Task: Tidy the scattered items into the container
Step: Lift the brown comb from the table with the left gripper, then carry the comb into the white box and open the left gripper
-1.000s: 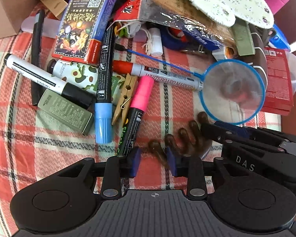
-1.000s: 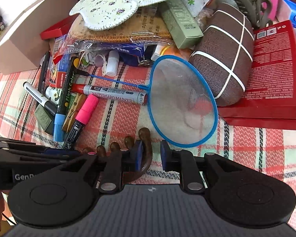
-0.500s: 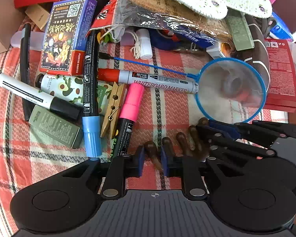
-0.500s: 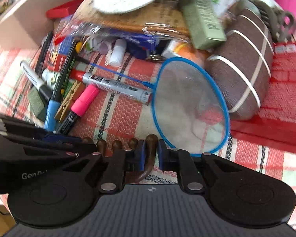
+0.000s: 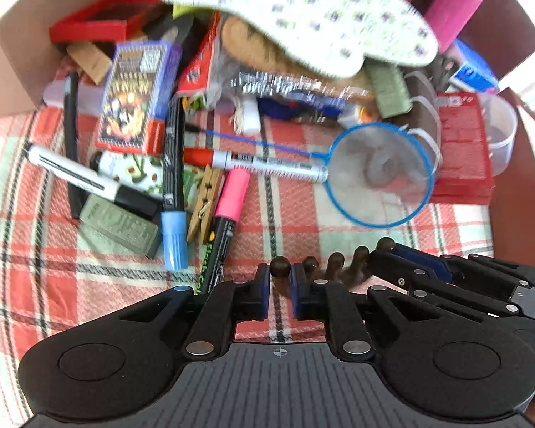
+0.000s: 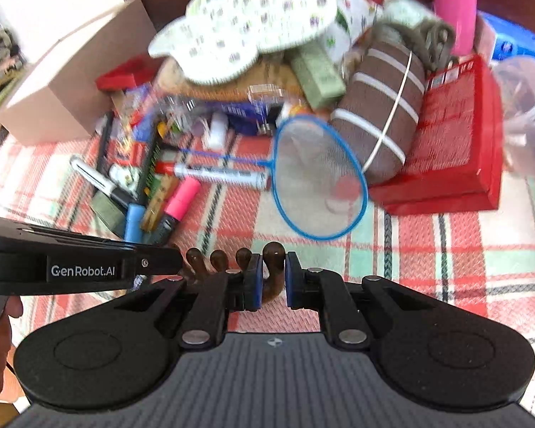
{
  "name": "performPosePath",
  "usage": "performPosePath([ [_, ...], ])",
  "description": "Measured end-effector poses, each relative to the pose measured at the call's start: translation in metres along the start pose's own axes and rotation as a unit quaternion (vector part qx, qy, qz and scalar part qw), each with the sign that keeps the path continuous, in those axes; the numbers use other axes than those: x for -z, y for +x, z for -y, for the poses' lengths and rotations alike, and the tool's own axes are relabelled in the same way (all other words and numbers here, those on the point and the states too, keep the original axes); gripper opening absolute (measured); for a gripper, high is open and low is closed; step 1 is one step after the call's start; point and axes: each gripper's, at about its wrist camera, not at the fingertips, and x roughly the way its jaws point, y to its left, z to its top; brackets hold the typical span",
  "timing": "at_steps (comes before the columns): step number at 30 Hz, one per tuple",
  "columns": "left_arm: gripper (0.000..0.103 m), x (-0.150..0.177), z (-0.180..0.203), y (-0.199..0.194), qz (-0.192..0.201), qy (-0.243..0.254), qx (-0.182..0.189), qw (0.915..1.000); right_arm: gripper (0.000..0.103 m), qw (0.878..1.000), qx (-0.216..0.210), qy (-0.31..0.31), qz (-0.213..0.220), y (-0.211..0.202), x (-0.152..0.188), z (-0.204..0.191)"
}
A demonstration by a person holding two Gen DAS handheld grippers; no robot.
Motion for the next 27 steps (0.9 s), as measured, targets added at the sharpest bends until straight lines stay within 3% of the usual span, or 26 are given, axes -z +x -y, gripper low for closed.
performPosePath([
  [6, 0.008, -0.019, -0.003, -0.043, 0.062, -0.016, -0.008, 0.9979, 0.014, 0.998, -0.012, -0.032, 0.052, -0.026, -0.024, -0.019],
  [15, 0.007, -0.038, -0.037, -0.108, 0.151, -0.048, -0.025, 0.9870, 0.014, 0.986, -0.047, -0.108, 0.121, -0.053, -0.071, -0.067],
  [27, 0.007, -0.082, -0.155, -0.171, 0.209, -0.062, -0.038, 0.9753, 0.015, 0.972, -0.063, -0.157, 0.165, -0.044, -0.141, -0.188],
])
